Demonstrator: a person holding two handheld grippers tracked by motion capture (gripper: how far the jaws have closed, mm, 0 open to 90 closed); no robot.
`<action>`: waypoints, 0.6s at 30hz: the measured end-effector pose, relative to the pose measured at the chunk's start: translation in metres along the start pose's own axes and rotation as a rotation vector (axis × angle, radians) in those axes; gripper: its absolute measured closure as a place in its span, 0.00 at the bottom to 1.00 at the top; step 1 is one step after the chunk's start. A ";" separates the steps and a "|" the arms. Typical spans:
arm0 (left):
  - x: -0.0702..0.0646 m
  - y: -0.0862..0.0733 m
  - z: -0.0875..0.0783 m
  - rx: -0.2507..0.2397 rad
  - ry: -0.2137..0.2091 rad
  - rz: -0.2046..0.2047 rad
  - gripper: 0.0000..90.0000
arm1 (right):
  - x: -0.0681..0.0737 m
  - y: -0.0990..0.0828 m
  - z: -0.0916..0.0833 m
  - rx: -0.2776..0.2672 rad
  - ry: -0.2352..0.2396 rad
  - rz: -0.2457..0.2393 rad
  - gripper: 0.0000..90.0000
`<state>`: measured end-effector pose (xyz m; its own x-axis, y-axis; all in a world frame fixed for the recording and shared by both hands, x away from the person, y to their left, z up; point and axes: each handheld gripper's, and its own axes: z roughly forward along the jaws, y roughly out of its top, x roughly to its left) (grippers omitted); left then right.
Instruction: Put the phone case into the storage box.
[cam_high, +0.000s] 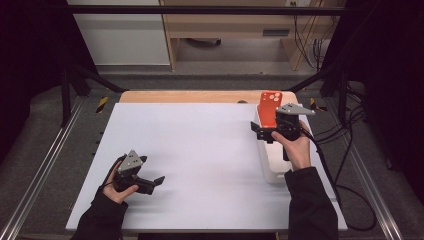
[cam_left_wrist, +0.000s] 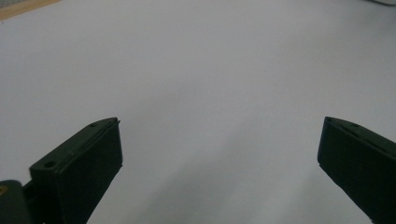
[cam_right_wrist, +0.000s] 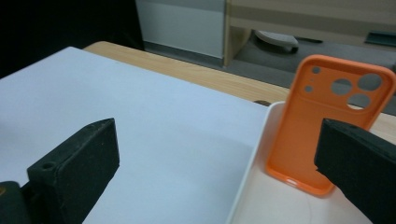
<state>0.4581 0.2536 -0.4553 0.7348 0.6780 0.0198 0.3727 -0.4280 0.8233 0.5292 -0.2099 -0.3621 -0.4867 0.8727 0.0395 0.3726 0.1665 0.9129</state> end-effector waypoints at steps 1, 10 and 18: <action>0.000 0.000 0.000 -0.001 -0.001 0.001 0.00 | 0.003 -0.002 -0.005 -0.007 0.019 -0.003 0.01; -0.002 0.002 -0.003 -0.024 -0.007 0.000 0.00 | 0.016 -0.030 -0.038 -0.055 0.167 -0.078 0.01; -0.002 0.003 -0.007 -0.048 -0.015 0.002 0.00 | 0.021 -0.057 -0.057 -0.094 0.247 -0.147 0.00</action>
<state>0.4537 0.2547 -0.4491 0.7443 0.6677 0.0131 0.3437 -0.3998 0.8497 0.4520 -0.2272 -0.3903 -0.7122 0.7020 -0.0090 0.2143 0.2296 0.9494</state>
